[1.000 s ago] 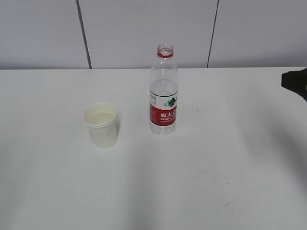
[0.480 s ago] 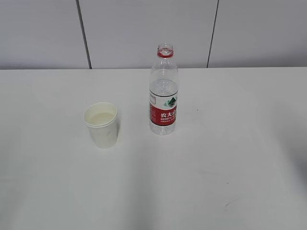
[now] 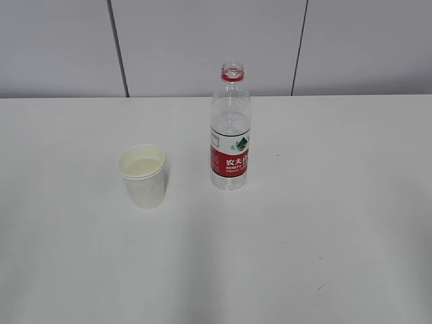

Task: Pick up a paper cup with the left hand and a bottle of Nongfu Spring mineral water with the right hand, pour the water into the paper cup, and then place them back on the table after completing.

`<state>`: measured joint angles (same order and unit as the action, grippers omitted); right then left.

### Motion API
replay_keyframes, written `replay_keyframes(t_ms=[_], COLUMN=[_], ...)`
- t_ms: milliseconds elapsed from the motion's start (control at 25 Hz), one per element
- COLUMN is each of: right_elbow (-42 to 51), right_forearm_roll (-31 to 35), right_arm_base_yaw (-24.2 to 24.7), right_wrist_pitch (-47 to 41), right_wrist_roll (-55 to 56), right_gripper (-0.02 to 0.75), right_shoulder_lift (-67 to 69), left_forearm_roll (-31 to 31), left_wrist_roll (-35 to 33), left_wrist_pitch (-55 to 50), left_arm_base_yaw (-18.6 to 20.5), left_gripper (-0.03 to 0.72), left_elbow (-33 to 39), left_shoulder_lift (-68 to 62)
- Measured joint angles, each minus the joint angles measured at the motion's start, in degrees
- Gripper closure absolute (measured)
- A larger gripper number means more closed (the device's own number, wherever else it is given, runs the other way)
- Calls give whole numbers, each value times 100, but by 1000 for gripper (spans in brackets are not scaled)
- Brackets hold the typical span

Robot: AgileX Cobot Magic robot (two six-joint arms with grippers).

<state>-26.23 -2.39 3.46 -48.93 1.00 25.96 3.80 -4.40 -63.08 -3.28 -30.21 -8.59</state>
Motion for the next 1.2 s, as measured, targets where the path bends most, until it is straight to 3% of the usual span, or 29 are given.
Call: replay_keyframes(t_ms=[880, 1200], right_elbow=[-173, -196], right_forearm_roll=[344, 356], right_arm_base_yaw=[0, -6], right_wrist_pitch=[-535, -560], right_wrist_roll=[-240, -250], right_gripper=[148, 148], right_shoulder_lift=[-2576, -2700], left_forearm_roll=[3, 7], left_wrist_roll=[0, 0], left_wrist_pitch=[0, 0], left_arm_base_yaw=[0, 0], left_gripper=[231, 251], left_elbow=[0, 0], left_shoulder_lift=[0, 0])
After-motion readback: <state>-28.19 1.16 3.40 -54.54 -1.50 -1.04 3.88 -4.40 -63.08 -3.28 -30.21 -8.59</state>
